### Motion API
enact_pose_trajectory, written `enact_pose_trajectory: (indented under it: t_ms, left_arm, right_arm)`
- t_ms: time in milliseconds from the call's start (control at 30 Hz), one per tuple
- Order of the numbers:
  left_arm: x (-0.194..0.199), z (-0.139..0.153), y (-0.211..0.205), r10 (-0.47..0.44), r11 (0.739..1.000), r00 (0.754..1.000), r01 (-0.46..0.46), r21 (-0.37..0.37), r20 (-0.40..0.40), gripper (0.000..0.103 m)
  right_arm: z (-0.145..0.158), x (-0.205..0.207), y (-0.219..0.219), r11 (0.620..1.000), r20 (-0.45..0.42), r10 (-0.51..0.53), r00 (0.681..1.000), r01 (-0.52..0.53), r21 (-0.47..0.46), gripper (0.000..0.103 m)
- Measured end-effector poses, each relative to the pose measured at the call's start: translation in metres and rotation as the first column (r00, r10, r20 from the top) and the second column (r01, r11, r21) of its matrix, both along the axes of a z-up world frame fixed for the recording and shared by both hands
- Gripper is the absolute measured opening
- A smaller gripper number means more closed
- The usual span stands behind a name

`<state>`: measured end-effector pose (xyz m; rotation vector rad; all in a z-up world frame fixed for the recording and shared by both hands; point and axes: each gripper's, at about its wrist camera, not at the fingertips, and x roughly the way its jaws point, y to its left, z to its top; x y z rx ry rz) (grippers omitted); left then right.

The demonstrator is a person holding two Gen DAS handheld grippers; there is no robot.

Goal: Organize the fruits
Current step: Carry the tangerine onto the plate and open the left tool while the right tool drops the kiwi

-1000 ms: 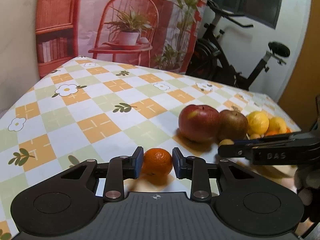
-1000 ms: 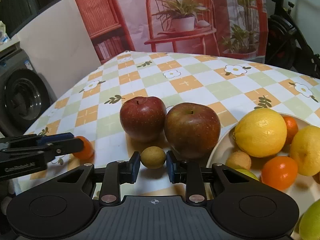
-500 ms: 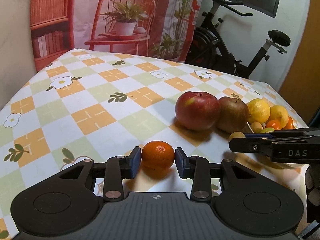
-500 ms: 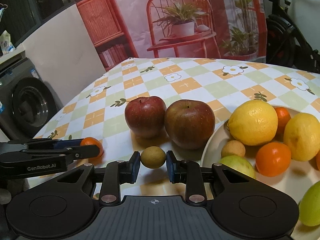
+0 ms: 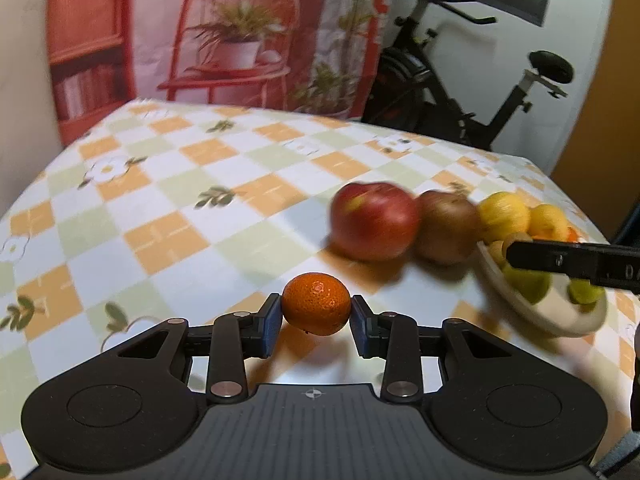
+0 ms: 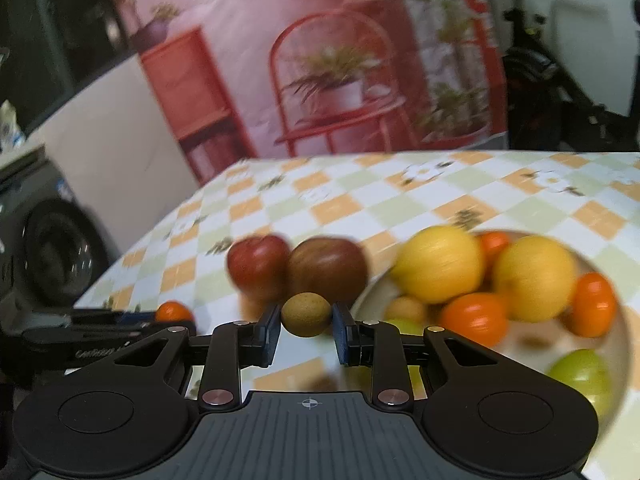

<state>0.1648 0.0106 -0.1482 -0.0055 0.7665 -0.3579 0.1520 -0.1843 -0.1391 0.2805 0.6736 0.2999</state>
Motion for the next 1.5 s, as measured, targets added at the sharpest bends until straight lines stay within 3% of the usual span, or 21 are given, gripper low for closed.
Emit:
enact_pose_trajectory:
  t_ms: [200,367,767,1067,1500]
  left_arm:
    - [-0.007,0.018,-0.037,-0.120,0.993,0.992,0.121,-0.002,0.043,0.039]
    - [-0.012,0.023,-0.081,-0.239,0.971,0.970,0.238,0.019,0.052,0.039]
    - [-0.021,0.012,-0.160,-0.441,0.896,0.896,0.436,0.080,0.049,0.039]
    - [-0.025,0.001,-0.173,-0.491,0.866,0.871,0.486,0.119,0.017,0.039]
    - [-0.028,0.000,-0.171,-0.471,0.876,0.882,0.470,0.105,-0.011,0.039]
  right_arm:
    - [0.005,-0.019,-0.056,0.990,0.035,-0.140,0.990,0.139,0.032,0.026]
    - [-0.002,-0.038,-0.099,0.968,0.040,-0.247,0.968,0.245,0.055,0.026]
    - [-0.016,-0.050,-0.138,0.953,0.035,-0.296,0.955,0.292,0.077,0.026]
    - [-0.026,-0.044,-0.138,0.954,0.016,-0.291,0.956,0.289,0.083,0.026]
    - [-0.025,-0.047,-0.140,0.949,0.019,-0.306,0.952,0.303,0.089,0.030]
